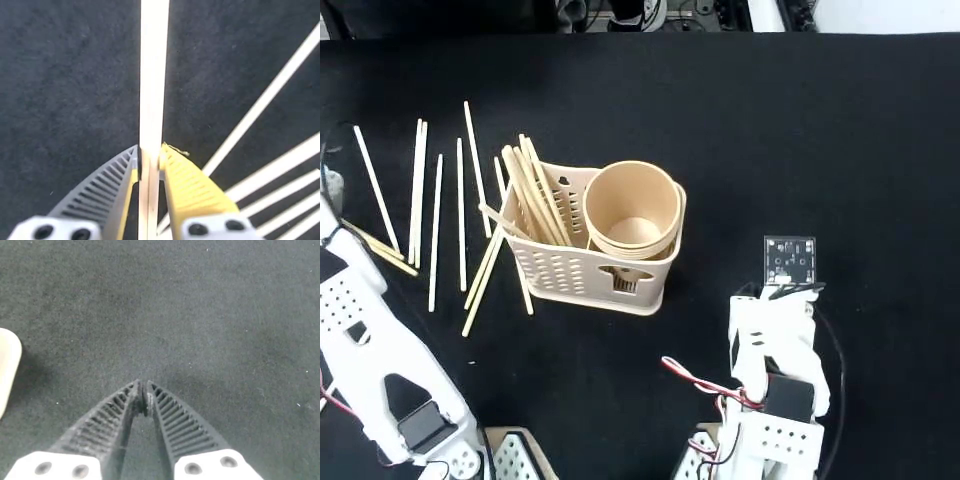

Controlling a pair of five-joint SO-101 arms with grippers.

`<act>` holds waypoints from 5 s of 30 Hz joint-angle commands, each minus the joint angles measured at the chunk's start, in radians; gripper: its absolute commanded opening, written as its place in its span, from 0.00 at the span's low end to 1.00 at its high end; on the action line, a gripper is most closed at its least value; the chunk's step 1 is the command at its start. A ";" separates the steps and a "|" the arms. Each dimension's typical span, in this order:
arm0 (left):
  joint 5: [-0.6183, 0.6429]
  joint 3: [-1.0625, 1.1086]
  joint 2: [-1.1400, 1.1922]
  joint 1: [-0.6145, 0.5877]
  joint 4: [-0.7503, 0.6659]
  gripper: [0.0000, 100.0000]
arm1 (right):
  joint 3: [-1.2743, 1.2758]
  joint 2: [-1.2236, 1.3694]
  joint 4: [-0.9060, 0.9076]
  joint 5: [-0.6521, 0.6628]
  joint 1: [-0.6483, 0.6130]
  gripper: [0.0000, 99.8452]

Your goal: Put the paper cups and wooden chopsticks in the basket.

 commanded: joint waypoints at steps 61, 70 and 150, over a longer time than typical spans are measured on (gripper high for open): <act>-0.161 2.339 -2.625 0.845 -1.039 0.18 | -0.004 -0.068 0.006 -0.006 -0.006 0.01; -0.347 1.844 -2.282 0.478 -0.523 0.19 | -0.004 -0.068 0.006 -0.006 -0.009 0.01; -1.662 2.014 -1.119 -0.252 -0.678 0.08 | -0.004 -0.068 0.015 -0.006 -0.006 0.01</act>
